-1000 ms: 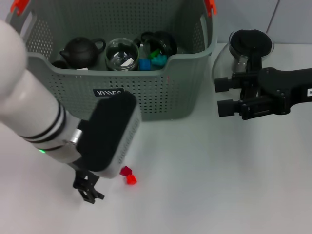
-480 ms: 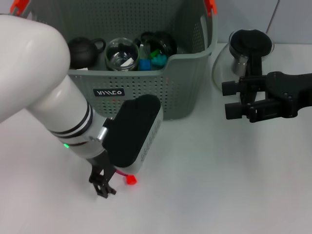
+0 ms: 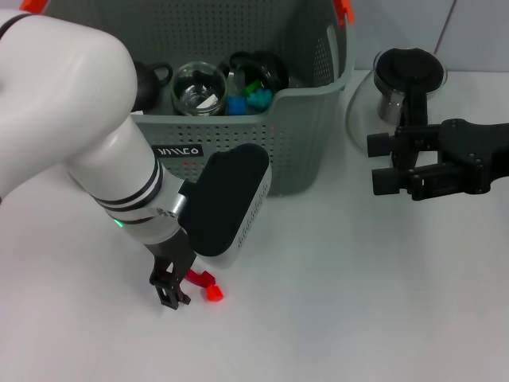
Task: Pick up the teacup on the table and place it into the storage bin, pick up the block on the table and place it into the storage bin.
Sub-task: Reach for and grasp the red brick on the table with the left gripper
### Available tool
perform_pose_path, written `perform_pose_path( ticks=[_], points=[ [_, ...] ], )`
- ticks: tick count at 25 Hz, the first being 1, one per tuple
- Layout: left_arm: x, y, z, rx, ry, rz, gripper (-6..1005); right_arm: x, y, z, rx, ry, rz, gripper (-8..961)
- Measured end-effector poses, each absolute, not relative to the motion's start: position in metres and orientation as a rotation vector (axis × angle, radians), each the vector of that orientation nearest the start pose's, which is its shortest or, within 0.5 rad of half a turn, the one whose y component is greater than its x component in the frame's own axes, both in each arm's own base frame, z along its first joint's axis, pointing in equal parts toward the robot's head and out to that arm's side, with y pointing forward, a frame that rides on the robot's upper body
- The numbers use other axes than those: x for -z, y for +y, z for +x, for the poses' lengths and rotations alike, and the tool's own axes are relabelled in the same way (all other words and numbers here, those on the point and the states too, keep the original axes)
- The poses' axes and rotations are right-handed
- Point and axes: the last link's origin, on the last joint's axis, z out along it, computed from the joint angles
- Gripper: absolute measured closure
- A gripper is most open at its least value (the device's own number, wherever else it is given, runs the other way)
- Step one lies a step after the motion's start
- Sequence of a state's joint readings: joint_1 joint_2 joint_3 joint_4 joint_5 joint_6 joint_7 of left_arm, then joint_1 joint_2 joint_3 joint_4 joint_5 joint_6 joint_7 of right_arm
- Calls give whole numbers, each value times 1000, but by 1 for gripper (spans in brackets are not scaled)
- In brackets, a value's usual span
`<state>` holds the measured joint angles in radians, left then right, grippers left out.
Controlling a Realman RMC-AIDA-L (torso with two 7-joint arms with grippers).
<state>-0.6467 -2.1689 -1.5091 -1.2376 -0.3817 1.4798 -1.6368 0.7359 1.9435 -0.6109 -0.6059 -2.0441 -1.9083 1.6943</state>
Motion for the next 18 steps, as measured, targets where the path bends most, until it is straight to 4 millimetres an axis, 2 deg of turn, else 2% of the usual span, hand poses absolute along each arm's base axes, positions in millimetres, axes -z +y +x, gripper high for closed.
perform_pose_path(
  ticks=[13,18],
  points=[
    [67,344,-176,-1000,640,-2873,117,-53,349,201,-870,761,-3017,28],
    [69,345,-178,-1015,632,-2881,312,-53,350,201,-867,760,-3012,28]
  ],
)
